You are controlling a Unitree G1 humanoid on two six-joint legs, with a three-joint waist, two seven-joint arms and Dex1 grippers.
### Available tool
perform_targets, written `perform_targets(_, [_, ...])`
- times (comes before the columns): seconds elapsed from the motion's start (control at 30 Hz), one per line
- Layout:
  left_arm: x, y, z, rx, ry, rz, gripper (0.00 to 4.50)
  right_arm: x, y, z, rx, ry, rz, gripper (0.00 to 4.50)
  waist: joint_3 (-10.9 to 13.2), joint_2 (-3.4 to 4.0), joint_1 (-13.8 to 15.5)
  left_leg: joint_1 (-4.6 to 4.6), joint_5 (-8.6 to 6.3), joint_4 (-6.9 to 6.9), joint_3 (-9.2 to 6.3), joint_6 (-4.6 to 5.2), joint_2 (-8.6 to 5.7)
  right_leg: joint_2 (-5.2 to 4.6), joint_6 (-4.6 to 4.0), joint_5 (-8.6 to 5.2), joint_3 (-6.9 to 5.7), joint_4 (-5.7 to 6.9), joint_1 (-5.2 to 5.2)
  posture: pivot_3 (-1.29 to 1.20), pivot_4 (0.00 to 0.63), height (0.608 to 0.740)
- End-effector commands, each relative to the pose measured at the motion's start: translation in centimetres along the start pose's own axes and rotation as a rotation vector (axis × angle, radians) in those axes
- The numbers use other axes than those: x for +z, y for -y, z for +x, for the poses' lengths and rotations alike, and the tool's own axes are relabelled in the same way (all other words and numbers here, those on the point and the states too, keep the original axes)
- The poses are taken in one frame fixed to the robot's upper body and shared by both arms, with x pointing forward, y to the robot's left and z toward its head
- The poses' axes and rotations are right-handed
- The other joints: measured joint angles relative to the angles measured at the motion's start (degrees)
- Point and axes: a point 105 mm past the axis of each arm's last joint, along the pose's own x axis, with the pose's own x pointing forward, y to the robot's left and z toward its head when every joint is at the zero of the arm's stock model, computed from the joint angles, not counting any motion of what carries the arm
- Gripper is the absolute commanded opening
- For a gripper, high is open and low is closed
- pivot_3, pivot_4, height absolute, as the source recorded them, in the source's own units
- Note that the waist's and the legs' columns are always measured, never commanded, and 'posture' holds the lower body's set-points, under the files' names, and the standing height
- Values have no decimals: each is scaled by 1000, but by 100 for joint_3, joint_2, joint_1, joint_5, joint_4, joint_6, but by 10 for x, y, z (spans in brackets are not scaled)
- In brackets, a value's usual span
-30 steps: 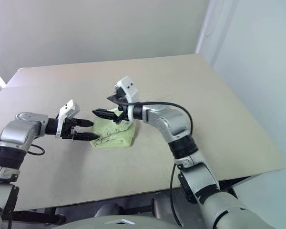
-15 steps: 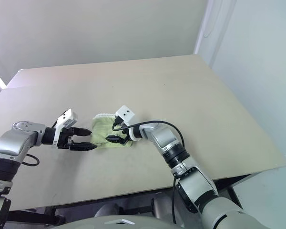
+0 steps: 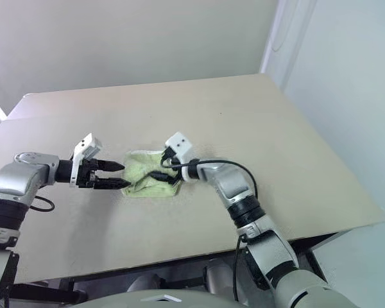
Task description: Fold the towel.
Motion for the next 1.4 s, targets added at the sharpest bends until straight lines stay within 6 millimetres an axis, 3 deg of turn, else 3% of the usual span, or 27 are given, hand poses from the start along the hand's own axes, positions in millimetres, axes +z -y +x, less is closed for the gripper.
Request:
perform_targets(0.03, [19,0,-14,10,73,20,4474,30,-17,-12,86,113,-40,4500,1,1,-20,2,0,-4,0,0,0,0,1,-1,0,0,0,0,0,740])
perform_targets(0.17, [16,-1,-27,35,93,-13,4474,27,-36,-26,172,94,-144,4500,1,2,-22,4,0,-7,0,0,1,1,-1,-3,0,2,-1,0,0,740])
perform_targets(0.3, [10,-3,-39,80,99,-49,4474,5,-49,-26,253,-6,-258,4500,2,0,-12,3,0,-3,2,0,1,1,-6,-6,0,0,-1,0,0,740])
perform_targets(0.53, [-13,0,-40,98,19,-47,4474,-8,-50,-11,306,-84,-427,4500,2,-5,-6,6,0,-3,3,0,1,1,-17,-13,1,2,-1,0,0,740])
perform_targets(0.83, [-20,3,-38,112,10,-51,4474,-9,-50,17,268,-66,-664,4500,4,-6,-12,5,0,-3,4,0,1,-1,-17,-12,1,1,-4,0,0,740])
perform_targets(1.17, [-17,-4,-38,147,24,-53,4474,-10,-48,28,238,-54,-685,4500,4,-6,-3,3,0,-4,3,-1,1,-1,-17,-11,1,2,-4,0,0,740])
perform_targets(1.4, [-19,-8,-36,157,22,-53,4474,-30,-47,21,309,-176,-704,4500,4,-6,-4,4,0,-3,3,-1,1,-1,-18,-11,1,3,-3,0,0,740])
